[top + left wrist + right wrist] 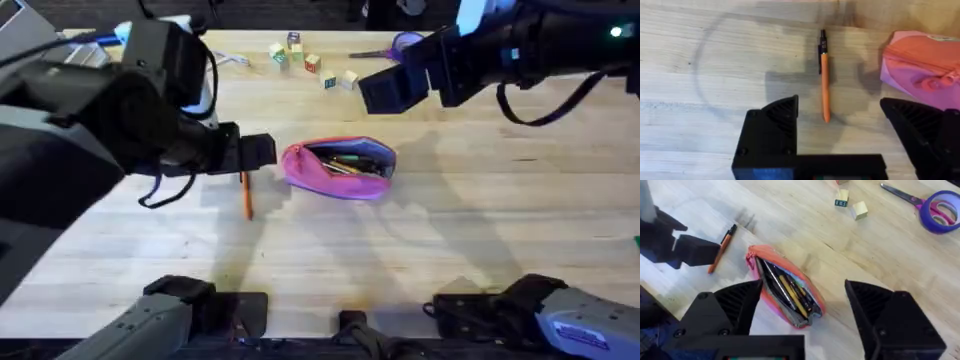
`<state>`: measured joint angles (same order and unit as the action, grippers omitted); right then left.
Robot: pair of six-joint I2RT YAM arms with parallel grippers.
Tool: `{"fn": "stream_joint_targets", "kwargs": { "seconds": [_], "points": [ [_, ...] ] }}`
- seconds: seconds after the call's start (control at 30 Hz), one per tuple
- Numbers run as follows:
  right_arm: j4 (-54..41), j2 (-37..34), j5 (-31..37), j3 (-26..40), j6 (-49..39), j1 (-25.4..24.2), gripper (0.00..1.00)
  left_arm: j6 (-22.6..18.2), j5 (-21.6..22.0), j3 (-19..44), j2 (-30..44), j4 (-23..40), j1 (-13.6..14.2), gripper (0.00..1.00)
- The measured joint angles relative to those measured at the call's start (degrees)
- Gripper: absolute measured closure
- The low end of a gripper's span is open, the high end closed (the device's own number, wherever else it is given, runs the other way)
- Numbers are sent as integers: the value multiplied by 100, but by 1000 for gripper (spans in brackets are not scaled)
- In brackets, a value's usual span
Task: Unzip the bag, pick up the pens from the table one at a time and place them inside, then zip the bag closed.
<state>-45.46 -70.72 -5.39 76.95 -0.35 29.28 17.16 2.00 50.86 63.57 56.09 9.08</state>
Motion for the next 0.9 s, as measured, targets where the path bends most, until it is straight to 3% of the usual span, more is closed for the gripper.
{"fn": "stream_joint_targets", "kwargs": {
  "seconds": [0.43,0.67,0.9],
  "points": [
    [-4,0,1,0,1,0,4,180,47,-1110,11,-1274,0,6],
    [-4,-1,1,0,3,0,3,188,85,-1160,84,-1513,0,6],
    [-4,0,1,0,3,0,3,187,85,-1161,745,-1622,0,6]
  ]
}}
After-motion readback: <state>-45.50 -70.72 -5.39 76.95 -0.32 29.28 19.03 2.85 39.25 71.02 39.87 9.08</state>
